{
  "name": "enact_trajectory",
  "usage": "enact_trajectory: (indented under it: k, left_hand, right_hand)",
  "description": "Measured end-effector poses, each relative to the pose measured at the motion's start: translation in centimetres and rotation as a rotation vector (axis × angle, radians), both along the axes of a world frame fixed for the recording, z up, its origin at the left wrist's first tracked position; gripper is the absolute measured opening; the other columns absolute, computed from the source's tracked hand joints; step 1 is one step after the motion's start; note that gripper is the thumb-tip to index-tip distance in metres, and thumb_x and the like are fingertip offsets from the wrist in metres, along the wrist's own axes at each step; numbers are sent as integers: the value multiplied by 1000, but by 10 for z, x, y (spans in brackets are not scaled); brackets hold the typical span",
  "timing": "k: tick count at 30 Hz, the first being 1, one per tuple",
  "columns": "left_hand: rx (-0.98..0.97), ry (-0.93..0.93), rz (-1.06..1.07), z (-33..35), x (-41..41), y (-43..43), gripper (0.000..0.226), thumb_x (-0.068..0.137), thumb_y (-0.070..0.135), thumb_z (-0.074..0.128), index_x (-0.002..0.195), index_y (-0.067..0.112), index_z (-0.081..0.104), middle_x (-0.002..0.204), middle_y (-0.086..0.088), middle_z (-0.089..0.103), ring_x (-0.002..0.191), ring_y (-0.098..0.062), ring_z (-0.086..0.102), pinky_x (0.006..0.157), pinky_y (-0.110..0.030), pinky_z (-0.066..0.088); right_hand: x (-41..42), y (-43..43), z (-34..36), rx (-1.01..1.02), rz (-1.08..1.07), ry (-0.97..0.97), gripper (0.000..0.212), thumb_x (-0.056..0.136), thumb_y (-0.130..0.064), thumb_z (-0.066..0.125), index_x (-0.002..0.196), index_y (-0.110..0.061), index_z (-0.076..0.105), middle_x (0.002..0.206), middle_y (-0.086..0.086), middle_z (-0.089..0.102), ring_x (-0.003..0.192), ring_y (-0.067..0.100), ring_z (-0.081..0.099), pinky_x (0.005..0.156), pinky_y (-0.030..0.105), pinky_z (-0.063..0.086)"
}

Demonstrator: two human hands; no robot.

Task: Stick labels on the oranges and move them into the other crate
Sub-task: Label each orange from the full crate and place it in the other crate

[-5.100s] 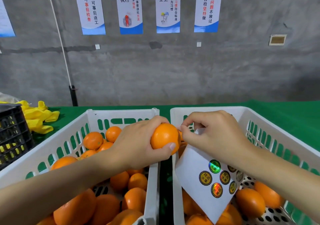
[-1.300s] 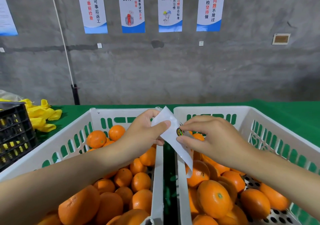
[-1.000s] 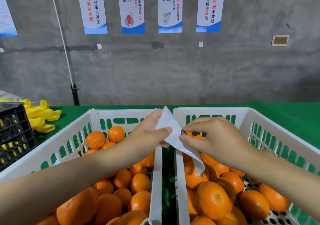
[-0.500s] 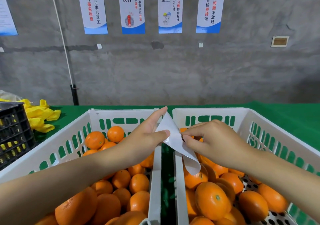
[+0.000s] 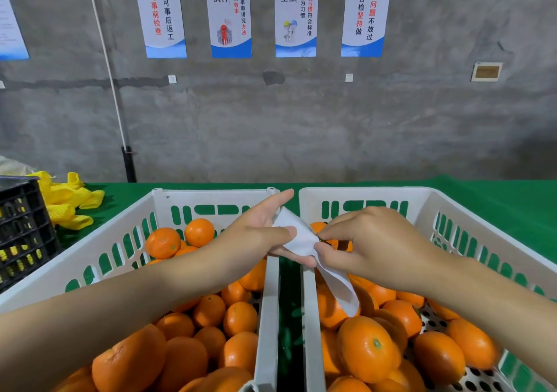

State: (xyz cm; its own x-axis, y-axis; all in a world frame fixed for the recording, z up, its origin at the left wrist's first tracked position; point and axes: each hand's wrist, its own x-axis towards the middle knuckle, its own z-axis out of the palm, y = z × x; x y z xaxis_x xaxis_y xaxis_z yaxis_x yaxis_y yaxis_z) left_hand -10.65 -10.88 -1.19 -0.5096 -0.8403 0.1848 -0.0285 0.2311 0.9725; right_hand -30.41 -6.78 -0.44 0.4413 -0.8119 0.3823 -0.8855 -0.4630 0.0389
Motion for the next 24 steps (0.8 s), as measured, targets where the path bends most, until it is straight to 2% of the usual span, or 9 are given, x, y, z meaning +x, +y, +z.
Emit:
enact_trajectory:
  k: [2, 4, 7, 11, 14, 17, 20, 24]
  left_hand:
    - [-48, -51, 14, 0, 0, 0, 65, 100, -4, 49, 155, 24, 29, 158, 9, 22, 135, -16, 49, 73, -14, 56]
    - [-90, -86, 27, -1, 1, -1, 63, 100, -1, 51, 154, 26, 31, 160, 8, 25, 140, -6, 29, 70, -5, 50]
    - [-100, -108, 41, -2, 2, -3, 62, 101, 1, 52, 153, 27, 32, 160, 8, 26, 142, -4, 23, 68, -1, 47]
    - [-107, -96, 56, -2, 3, -3, 59, 101, 3, 52, 150, 31, 37, 161, 8, 25, 133, -2, 28, 69, -6, 50]
    - [-71, -53, 66, -2, 3, -2, 55, 100, 3, 53, 146, 33, 45, 160, 7, 28, 137, -12, 44, 85, -20, 57]
    - [-5, 24, 36, 0, 3, -1, 54, 99, -2, 51, 144, 27, 49, 152, 3, 37, 110, -22, 68, 83, -27, 60]
    - [-20, 9, 38, 0, 3, 0, 52, 99, -1, 52, 139, 31, 50, 146, 6, 42, 107, -22, 70, 84, -29, 60]
    - [-18, -15, 27, 0, 4, 1, 53, 99, 0, 53, 141, 32, 47, 147, 2, 46, 107, -24, 71, 91, -34, 59]
  right_hand:
    - [-1, -1, -1, -20, -3, 38, 43, 92, -43, 35, 90, -23, 74, 84, 2, 68, 74, 18, 57, 62, 31, 44]
    - [-2, -1, -2, -39, -6, 39, 40, 91, -39, 36, 86, -23, 73, 83, 3, 67, 72, 18, 56, 59, 28, 42]
    - [-2, -1, -1, -39, 6, 4, 46, 88, -43, 32, 85, -25, 74, 81, 1, 67, 70, 17, 56, 56, 25, 40]
    - [1, 0, -1, -4, 38, -74, 58, 84, -56, 26, 91, -27, 76, 82, -2, 68, 71, 13, 58, 58, 24, 44]
    - [1, 1, 1, -20, 39, -42, 59, 85, -58, 25, 94, -28, 75, 84, -4, 68, 72, 12, 57, 59, 27, 45]
    - [0, 4, 6, -62, 38, 20, 57, 87, -55, 23, 94, -30, 74, 84, -6, 68, 71, 14, 56, 57, 29, 45]
    - [0, 4, 7, -79, 63, 66, 55, 88, -50, 22, 85, -27, 71, 80, -2, 65, 67, 16, 53, 56, 29, 40]
    - [0, 6, 7, -31, 96, 33, 39, 87, -40, 33, 65, -23, 59, 62, 1, 52, 55, 17, 43, 48, 25, 29]
